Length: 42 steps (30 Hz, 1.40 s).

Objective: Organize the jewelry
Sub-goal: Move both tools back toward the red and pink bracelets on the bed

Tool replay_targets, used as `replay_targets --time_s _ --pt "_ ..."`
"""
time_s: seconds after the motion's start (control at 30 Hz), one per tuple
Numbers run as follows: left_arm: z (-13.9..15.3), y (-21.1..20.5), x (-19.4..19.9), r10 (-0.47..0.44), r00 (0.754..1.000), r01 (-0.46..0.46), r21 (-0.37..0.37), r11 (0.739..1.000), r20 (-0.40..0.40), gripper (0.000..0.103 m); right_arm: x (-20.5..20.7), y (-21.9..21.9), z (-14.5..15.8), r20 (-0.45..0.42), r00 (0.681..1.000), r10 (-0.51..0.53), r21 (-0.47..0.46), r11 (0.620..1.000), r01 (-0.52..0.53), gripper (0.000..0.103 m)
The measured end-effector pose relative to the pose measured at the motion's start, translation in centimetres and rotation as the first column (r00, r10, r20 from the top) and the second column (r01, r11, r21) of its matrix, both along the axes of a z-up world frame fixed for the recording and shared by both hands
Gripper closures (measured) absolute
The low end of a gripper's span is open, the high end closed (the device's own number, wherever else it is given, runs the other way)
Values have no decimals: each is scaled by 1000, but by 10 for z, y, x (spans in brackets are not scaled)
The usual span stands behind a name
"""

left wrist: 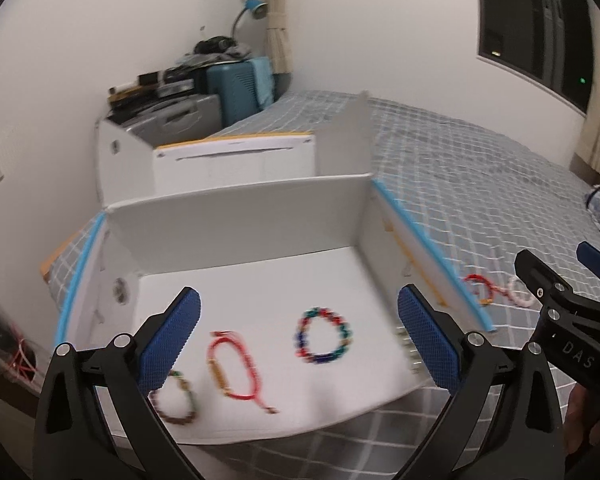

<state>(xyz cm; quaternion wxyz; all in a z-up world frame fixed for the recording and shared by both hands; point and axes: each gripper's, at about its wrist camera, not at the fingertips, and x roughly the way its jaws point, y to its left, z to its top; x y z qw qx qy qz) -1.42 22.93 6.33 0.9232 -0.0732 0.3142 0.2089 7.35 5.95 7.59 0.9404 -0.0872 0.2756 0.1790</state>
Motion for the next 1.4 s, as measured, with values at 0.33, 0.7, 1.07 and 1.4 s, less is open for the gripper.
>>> replay_targets --time_s 0.33,0.7,1.07,1.4 --pt "4 -85 49 -132 991 132 3 991 16 6 26 -99 -5 0 991 -136 4 991 136 8" --pt "-25 -173 117 -266 963 265 -40 964 -46 6 72 -189 -47 -117 962 -248 22 968 252 8" --pt "-94 -182 199 -260 952 248 -90 964 -158 6 118 -216 -116 -259 928 -268 -14 962 274 8" --pt "-149 -163 219 -251 933 235 -92 968 -257 6 141 -221 -150 -355 897 -264 -31 962 271 8"
